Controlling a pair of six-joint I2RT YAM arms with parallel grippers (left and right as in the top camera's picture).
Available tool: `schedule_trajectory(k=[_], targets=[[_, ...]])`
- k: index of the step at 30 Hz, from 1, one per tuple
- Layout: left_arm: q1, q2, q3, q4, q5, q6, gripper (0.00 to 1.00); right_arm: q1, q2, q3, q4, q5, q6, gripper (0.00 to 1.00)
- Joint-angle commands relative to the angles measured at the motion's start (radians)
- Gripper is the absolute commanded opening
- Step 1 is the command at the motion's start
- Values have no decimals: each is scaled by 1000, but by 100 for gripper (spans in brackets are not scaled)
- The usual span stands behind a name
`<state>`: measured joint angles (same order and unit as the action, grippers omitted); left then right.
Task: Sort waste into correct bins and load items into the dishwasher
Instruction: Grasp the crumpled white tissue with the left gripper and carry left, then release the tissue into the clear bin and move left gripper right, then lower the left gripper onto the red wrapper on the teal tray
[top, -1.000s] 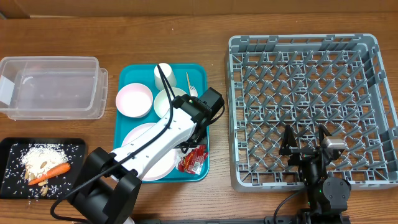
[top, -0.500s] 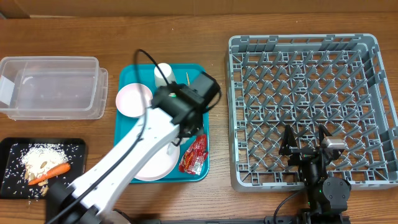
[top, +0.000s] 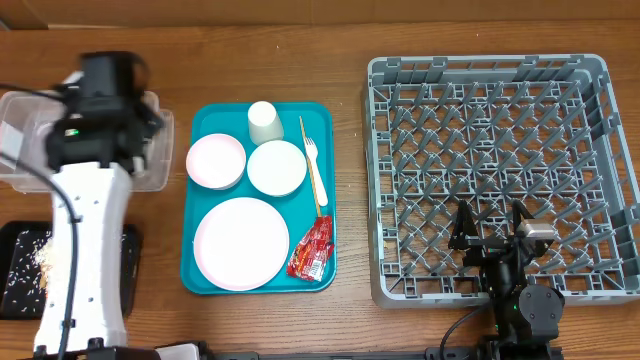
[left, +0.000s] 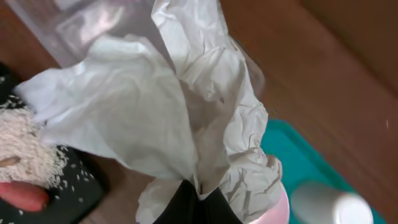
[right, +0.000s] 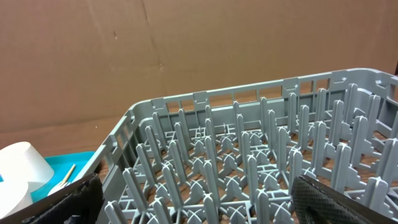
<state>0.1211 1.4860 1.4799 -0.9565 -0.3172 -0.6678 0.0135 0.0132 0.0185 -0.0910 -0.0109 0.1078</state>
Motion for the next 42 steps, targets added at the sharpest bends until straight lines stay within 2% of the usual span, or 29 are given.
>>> schedule_trajectory(k=[1,3,4,5,7,8,10,12,15,18,20,22,23,26,27,30,33,37,42], targets=[[129,63,15,61,-14,26,6,-3,-5,-11,7,10,-3,100],[180,114,15,113,-6,27,9,-3,-5,-11,6,10,-3,100],[196,135,15,133,5,34,15,-3,-5,-11,7,10,-3,100],[233,194,15,195,49,70,50,-3,-5,-11,6,10,-3,100],[259,242,15,300,135,161,53,-3,-5,-11,7,10,-3,100],[261,241,15,329,172,184,66,-3,-5,-11,6,10,-3,100],[260,230,19,352,211,197,69,-3,-5,-11,7,10,-3,100],[260,201,24,341,250,197,89,-3,-5,-11,7,10,-3,100],[260,140,24,309,310,196,97,-3,-5,-11,6,10,-3,100],[255,35,24,254,438,196,97,-3,-5,-11,6,10,-3,100],[242,-82,24,178,661,208,95,-3,-5,-11,6,10,-3,100],[174,-163,24,64,875,298,95,-3,-5,-11,6,10,-3,100],[117,-174,24,-8,885,340,94,-3,-5,-11,7,10,-3,100],[-60,-159,16,-173,818,405,93,-3,-5,-11,7,10,-3,100],[-172,-136,5,-223,803,450,92,-3,-5,-11,6,10,-3,100],[-394,-66,-18,-208,779,460,92,-3,-5,-11,6,10,-3,100],[-549,23,-19,-199,622,371,92,-3,-5,-11,6,10,-3,100],[-680,166,-19,-182,521,346,89,-3,-5,-11,6,10,-3,100],[-707,282,-19,-198,392,316,77,-3,-5,-11,7,10,-3,100]])
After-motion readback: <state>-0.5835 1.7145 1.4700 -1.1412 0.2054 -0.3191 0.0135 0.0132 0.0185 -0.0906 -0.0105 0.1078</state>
